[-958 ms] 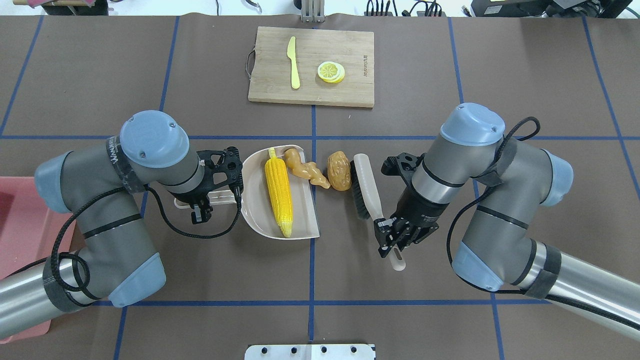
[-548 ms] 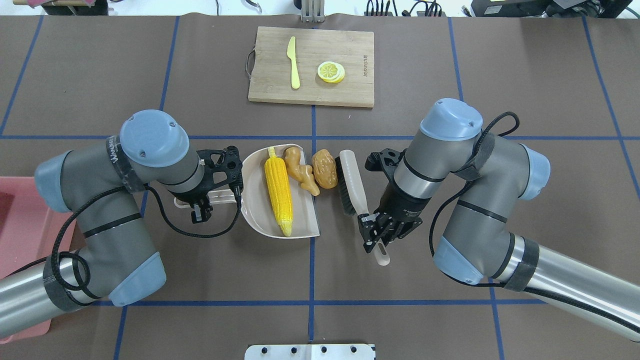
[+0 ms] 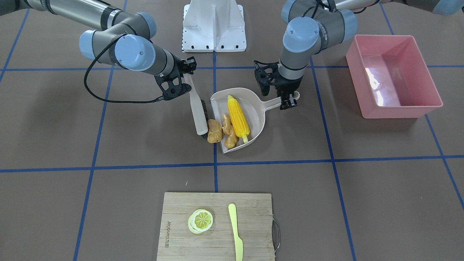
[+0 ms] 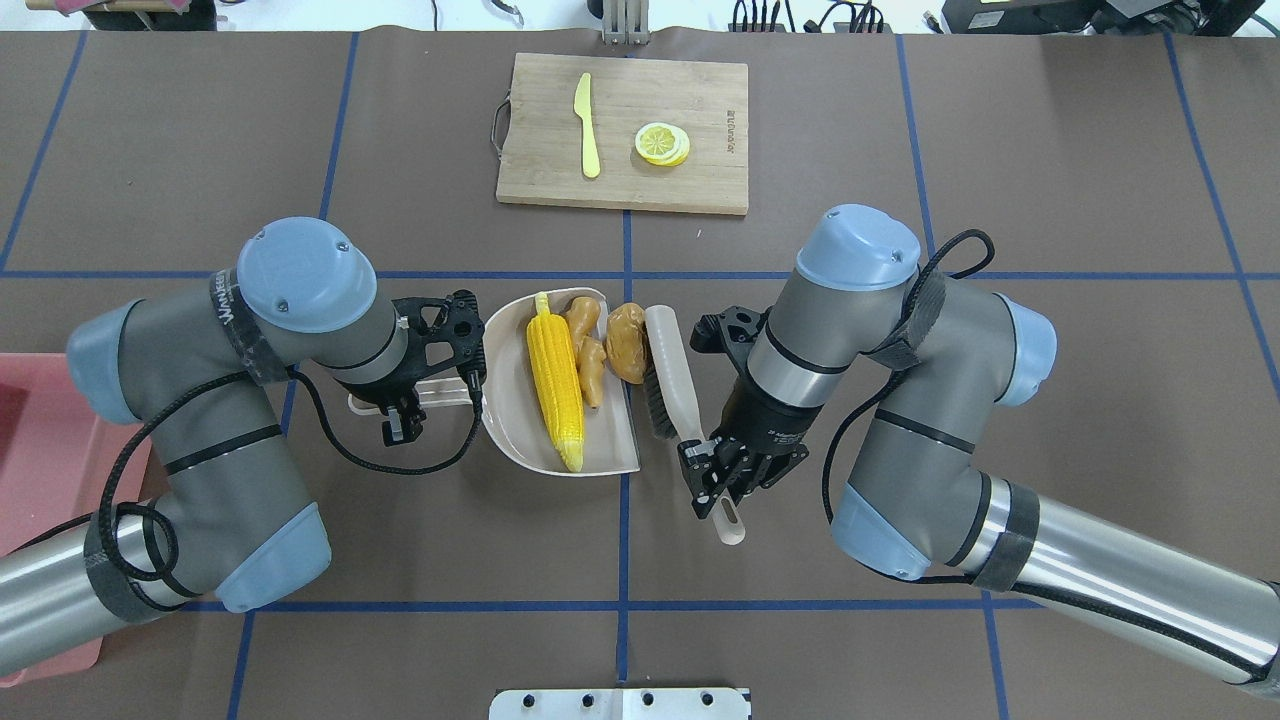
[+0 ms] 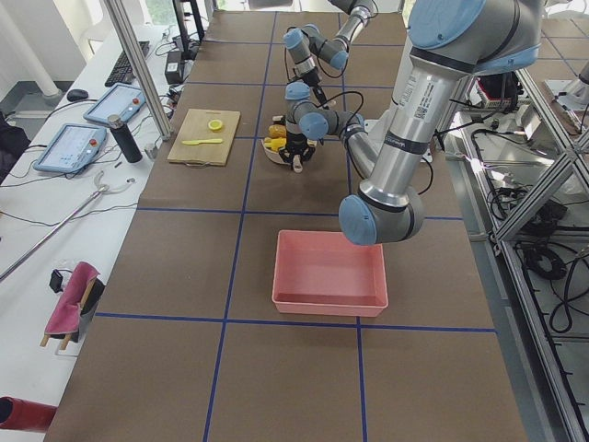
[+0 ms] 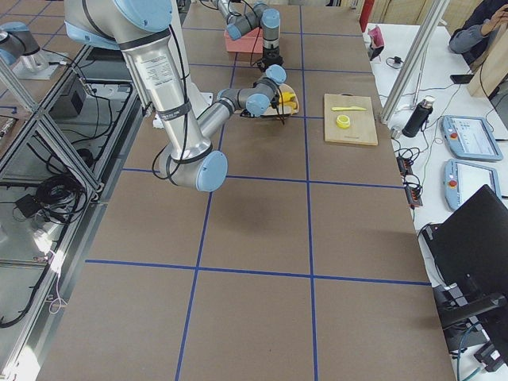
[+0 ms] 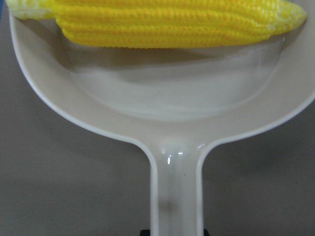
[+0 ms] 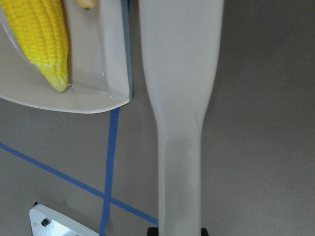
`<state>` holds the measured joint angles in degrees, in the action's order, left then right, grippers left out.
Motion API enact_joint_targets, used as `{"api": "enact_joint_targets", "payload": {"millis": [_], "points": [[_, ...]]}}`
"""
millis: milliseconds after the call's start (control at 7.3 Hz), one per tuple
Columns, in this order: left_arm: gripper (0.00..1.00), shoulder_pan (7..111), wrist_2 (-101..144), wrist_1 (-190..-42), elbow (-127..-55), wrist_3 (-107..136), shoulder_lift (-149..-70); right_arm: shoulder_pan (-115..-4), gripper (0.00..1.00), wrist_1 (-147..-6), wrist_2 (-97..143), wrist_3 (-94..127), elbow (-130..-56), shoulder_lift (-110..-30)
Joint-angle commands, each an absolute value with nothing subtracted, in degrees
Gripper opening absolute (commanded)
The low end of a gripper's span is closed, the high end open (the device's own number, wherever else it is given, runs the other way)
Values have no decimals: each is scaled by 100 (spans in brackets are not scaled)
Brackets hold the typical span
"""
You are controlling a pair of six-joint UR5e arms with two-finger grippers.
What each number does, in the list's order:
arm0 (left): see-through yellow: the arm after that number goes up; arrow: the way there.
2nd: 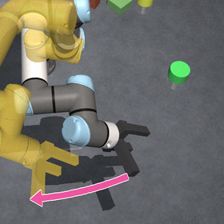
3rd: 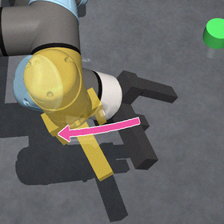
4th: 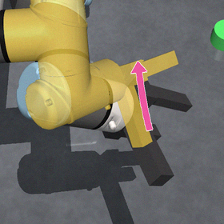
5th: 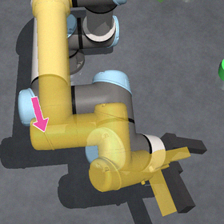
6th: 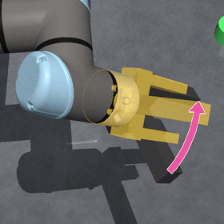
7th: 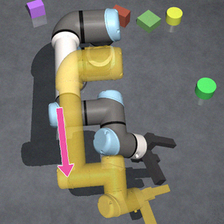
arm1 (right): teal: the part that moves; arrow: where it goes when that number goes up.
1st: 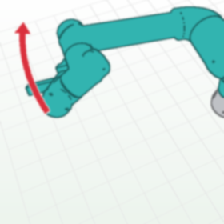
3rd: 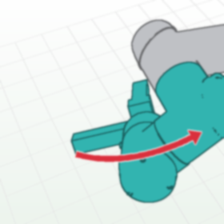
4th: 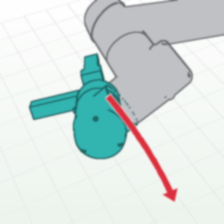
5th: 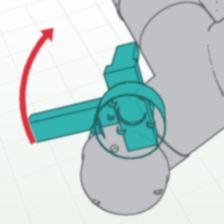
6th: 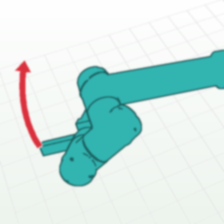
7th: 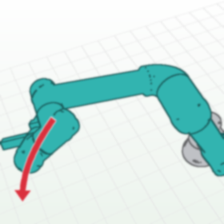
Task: Sweep and dump trash into bin
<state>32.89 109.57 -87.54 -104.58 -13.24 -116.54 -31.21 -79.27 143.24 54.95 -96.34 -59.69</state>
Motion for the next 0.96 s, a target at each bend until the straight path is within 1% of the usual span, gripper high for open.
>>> {"api": "enact_joint_targets", "payload": {"millis": [0, 548, 821], "points": [[0, 3322, 10960, -8754, -10485, -1318, -11654, -2840, 0, -7936, 14099, 5580, -9520, -5741], [0, 3331, 10969, -8771, -10538, -1318, -11619, -2681, 0, -7910, 14027, 5590, -8922, -5213], [0, 3331, 10969, -8929, -10529, -1310, -11610, -2689, 0, -7919, 14027, 5581, -8956, -5290]]}}
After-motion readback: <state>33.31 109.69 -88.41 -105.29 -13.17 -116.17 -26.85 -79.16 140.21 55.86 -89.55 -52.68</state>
